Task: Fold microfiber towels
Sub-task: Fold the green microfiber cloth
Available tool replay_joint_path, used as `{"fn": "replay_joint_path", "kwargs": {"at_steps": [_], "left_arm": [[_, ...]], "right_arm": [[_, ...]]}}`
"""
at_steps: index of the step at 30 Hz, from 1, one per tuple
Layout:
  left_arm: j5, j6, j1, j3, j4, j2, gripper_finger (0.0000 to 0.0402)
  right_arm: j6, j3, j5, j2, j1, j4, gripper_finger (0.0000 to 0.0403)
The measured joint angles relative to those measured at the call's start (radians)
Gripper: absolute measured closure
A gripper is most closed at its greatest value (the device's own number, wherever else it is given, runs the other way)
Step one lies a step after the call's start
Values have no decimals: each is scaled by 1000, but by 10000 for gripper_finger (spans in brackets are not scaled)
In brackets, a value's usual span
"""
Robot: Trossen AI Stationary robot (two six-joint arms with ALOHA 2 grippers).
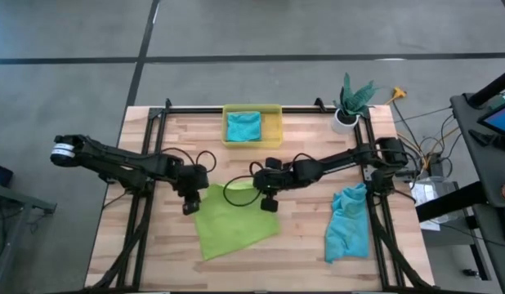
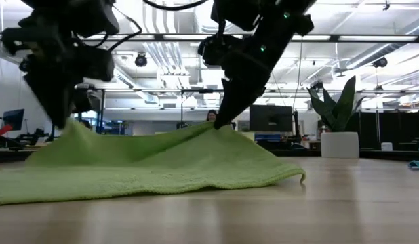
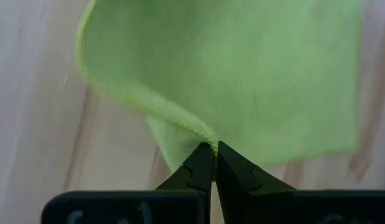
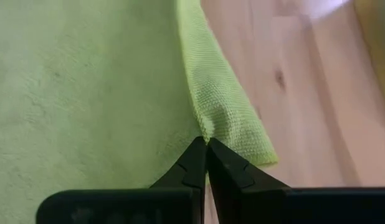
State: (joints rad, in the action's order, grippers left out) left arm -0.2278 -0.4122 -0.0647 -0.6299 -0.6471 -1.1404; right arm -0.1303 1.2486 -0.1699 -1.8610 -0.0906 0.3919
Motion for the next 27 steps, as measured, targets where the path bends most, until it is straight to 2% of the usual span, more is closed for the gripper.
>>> {"fn": "replay_joint_path", "kwargs": {"at_steps": [6,16,27], "left_arm": [[-1,27,0,13,-15,3,402],[-10,-26,-1,12,30,4,402],[-29,-42,-2,11,38,3,402]], "right_arm": [[-57,38,-16,0,25,118,394],[-105,9,-15,0,32,128,394],[-98,-42,-18,-1,87,-59,394]]}}
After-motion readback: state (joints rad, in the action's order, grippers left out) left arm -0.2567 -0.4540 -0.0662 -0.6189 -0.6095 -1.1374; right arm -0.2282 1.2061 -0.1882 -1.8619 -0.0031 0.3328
